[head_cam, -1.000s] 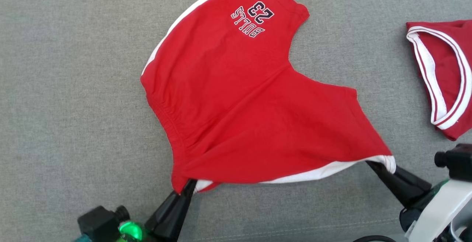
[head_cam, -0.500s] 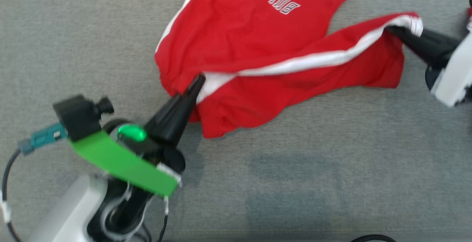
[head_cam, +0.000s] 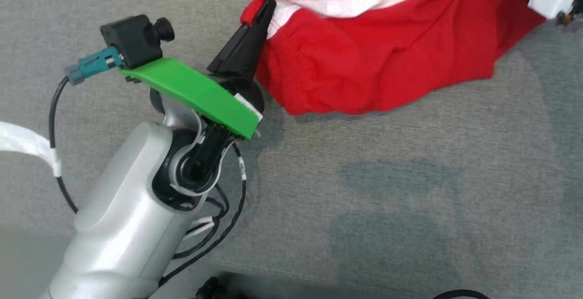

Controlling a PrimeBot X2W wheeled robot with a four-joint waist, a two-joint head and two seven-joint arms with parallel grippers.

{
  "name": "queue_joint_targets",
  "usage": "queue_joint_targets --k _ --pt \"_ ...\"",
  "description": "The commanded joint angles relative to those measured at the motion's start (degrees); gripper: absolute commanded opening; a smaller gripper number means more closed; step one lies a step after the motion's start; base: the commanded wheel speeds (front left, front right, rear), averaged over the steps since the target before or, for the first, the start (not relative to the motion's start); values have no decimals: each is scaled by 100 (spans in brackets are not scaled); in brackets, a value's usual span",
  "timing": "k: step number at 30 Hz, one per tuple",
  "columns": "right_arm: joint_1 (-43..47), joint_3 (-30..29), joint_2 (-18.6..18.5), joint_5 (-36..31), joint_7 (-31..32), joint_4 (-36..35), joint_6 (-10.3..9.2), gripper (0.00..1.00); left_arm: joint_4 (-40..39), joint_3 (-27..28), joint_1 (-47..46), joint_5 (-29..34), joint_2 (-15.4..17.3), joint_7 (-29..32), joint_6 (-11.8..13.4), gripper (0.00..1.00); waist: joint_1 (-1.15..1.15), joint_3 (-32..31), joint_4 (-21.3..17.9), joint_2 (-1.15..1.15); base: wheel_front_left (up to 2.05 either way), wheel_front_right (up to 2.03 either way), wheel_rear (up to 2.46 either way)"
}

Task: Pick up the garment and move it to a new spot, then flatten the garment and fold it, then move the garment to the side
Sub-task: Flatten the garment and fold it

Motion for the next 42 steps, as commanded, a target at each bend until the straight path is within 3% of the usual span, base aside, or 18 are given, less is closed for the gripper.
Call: queue_joint_targets --k 1,17,23,24,26,27,29,30,33,42 --pt "-148 -35 -15 -68 -10 82 -2 0 43 5 -110 32 -49 -39 8 0 0 118 195 0 0 0 0" --pt "-944 299 -76 -680 -247 1193 -2 0 1045 -80 -424 -18 -626 -307 -234 0 0 152 575 0 0 0 0" --pt "-952 573 -113 -803 -643 1426 -2 0 1426 -36 -522 59 -699 -490 -175 0 0 83 580 0 0 0 0" --pt "-950 628 -135 -822 -745 1446 -2 8 1480 -36 -538 59 -710 -514 -179 0 0 69 576 0 0 0 0" --pt "-967 762 -159 -844 -1053 1410 -2 49 1595 -36 -565 81 -726 -542 -171 0 0 51 563 0 0 0 0" --pt "-971 800 -167 -837 -1202 1426 -2 100 1648 -33 -582 102 -726 -563 -166 0 0 45 552 0 0 0 0" --pt "-995 926 -159 -804 -1437 1485 -2 100 1737 -31 -606 123 -742 -606 -164 2 0 34 515 0 0 0 0" --pt "-1019 961 -153 -772 -1524 1515 -2 100 1779 -19 -611 135 -747 -630 -150 16 0 28 485 0 0 0 0" --pt "-1062 1067 -129 -636 -1746 1563 -2 100 1855 -12 -638 188 -730 -708 -129 100 0 -9 386 0 0 0 0" --pt "-618 1398 -359 -82 -2097 1137 -2 100 1664 -124 -184 605 -227 -862 173 100 0 -483 -43 0 0 0 0"
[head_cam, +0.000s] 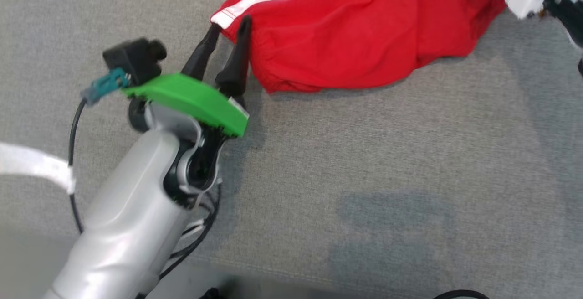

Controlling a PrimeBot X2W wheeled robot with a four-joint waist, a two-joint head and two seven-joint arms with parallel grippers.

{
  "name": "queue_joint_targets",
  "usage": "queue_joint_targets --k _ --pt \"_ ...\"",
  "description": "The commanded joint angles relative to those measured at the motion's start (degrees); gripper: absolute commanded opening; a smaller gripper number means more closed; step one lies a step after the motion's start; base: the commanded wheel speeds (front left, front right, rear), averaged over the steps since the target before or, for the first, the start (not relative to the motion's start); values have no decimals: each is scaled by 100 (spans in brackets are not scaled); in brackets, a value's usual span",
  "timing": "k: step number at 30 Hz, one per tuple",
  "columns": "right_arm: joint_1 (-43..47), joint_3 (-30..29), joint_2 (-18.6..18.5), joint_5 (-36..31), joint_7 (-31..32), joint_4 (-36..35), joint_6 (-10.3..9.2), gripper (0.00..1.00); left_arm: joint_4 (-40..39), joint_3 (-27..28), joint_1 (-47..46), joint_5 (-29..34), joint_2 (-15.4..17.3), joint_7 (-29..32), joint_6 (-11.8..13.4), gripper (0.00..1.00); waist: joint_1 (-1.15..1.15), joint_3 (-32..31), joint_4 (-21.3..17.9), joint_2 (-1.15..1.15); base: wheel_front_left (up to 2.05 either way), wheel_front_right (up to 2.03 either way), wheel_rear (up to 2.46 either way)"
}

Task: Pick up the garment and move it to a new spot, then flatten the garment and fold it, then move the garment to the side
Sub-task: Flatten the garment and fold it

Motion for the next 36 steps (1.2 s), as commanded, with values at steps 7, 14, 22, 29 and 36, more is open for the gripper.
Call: queue_joint_targets --k 7,14,22,29,36 --pt "1195 52 -556 143 -708 -726 -2 100 -1042 -213 1030 891 841 -521 696 100 -1 -934 -470 0 0 0 0" --pt "1953 -172 -578 -254 -1179 -693 -2 100 -1713 -191 1740 1730 1187 -904 1085 100 -1 -1118 -447 0 0 0 0" --pt "1437 -567 -644 -746 -310 -168 -2 100 -1860 160 2105 2728 815 -948 948 100 -1 -463 197 0 0 0 0" --pt "977 -793 -485 -790 334 535 -2 100 -1505 433 2195 3136 105 -947 446 100 -1 -140 812 0 0 0 0" --pt "912 -817 -465 -1067 573 1051 -2 100 -1175 690 2373 3462 -469 -945 -94 100 -1 -150 1179 0 0 0 0"
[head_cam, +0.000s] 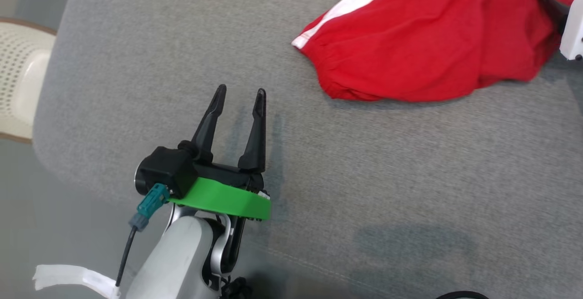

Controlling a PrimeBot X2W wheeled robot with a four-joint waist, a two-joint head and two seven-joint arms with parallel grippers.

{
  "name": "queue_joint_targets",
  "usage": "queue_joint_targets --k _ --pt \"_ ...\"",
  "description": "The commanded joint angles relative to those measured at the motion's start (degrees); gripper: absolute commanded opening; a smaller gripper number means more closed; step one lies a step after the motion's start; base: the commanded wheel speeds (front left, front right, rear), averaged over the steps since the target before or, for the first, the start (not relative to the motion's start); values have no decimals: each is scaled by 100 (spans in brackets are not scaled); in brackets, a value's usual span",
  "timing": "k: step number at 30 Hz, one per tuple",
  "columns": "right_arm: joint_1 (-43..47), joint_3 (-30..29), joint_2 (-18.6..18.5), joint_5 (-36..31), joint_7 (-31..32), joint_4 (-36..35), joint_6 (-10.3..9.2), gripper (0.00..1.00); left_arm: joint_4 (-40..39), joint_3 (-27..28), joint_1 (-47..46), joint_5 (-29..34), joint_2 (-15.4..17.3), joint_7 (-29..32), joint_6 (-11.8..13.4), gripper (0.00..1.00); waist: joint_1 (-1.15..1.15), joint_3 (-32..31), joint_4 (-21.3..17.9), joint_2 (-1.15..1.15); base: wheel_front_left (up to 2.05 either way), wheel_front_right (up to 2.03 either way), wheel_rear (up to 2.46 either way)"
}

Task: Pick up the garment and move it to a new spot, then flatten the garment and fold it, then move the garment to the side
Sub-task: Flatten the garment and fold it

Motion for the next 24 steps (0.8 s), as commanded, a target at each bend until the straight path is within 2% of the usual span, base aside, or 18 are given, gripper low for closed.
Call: queue_joint_targets --k 1,6,7,8,9,15,21,24 --pt "-29 -3 -42 -89 77 93 -3 100 81 75 99 88 -91 -13 -137 100 0 198 397 0 0 0 0" --pt "6 34 -19 -132 327 246 -1 100 249 189 141 245 -215 -12 -402 100 0 205 469 0 0 0 0" --pt "34 82 -15 -126 424 256 -1 88 277 224 146 256 -242 -13 -456 100 0 208 471 0 0 0 0" --pt "55 88 6 -85 490 266 -1 19 305 248 149 287 -266 -13 -510 100 0 209 465 0 0 0 0" --pt "92 65 37 -25 554 289 0 0 334 273 150 311 -285 -12 -558 100 0 197 445 0 0 0 0" --pt "344 -258 226 242 469 281 -3 0 452 434 199 494 -314 -12 -833 100 0 -29 91 0 0 0 0" --pt "675 -328 459 531 275 -119 -4 0 624 652 367 740 -250 -13 -1027 100 0 -470 -589 0 0 0 0" --pt "895 -497 448 676 203 -223 -9 0 701 711 478 824 -194 -12 -1096 100 0 -680 -899 0 0 0 0"
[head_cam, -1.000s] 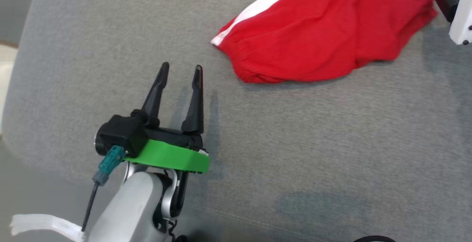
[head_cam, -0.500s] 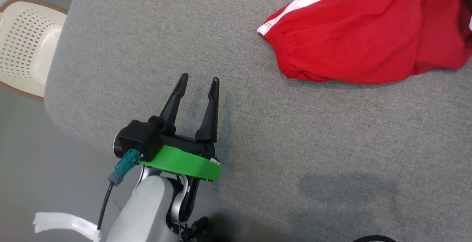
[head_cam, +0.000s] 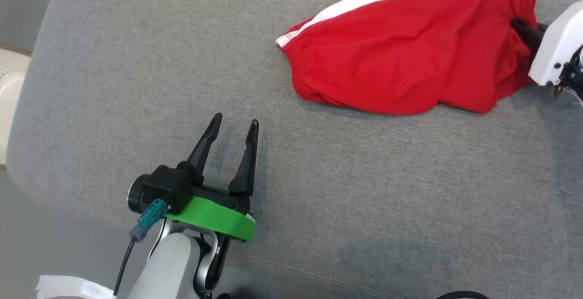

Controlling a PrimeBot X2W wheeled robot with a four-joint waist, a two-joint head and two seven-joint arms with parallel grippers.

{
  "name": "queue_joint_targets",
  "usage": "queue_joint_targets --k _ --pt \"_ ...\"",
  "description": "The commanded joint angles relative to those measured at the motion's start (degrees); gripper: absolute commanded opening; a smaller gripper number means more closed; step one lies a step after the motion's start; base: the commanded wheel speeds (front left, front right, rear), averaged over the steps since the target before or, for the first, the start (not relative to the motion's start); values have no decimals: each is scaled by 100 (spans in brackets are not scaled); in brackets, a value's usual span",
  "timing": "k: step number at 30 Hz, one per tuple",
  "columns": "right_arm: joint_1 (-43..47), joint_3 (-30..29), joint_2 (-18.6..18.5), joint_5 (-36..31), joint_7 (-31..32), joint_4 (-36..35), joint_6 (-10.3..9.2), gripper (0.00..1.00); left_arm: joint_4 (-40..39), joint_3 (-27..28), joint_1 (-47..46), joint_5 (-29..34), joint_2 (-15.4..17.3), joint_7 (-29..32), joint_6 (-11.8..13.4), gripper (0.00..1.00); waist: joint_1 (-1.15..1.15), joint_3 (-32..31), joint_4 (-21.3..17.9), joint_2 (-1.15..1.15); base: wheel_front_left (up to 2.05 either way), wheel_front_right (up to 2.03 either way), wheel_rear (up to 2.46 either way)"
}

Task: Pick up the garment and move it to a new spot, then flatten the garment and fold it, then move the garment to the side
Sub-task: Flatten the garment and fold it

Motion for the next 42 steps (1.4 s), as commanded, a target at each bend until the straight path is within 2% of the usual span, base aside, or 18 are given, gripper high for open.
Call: queue_joint_targets --k 1,12,16,20,26,31,35,38,42 --pt "276 -41 -39 57 -14 62 -15 0 24 42 100 44 54 -14 -27 100 0 -595 -676 0 0 0 0" --pt "1283 -985 86 309 -433 208 -14 0 84 -88 450 241 143 -14 -135 100 0 -1050 -1172 0 0 0 0" --pt "1447 -1368 -21 271 -626 224 -13 0 55 -127 612 236 158 -15 -142 100 0 -1114 -1240 0 0 0 0" --pt "1357 -1560 -155 233 -659 -97 -11 0 38 -156 686 212 153 -14 -136 100 0 -1146 -1273 0 0 0 0" --pt "1045 -1231 -107 166 -432 -884 -9 0 47 -208 718 150 111 -15 -134 100 0 -1150 -1296 0 0 0 0" --pt "526 -511 384 -87 47 -1368 -9 0 37 -317 518 130 58 -14 -157 100 0 -988 -1251 0 0 0 0" --pt "175 203 1027 -341 530 -1210 -9 0 101 -487 288 115 6 -14 -196 100 0 -751 -1022 0 0 0 0" --pt "135 471 1230 -469 596 -1019 -9 0 185 -516 169 115 -13 -15 -207 100 0 -687 -814 0 0 0 0" --pt "105 520 1420 -574 571 -768 -9 0 261 -378 131 68 -32 -14 -211 100 0 -669 -651 0 0 0 0"
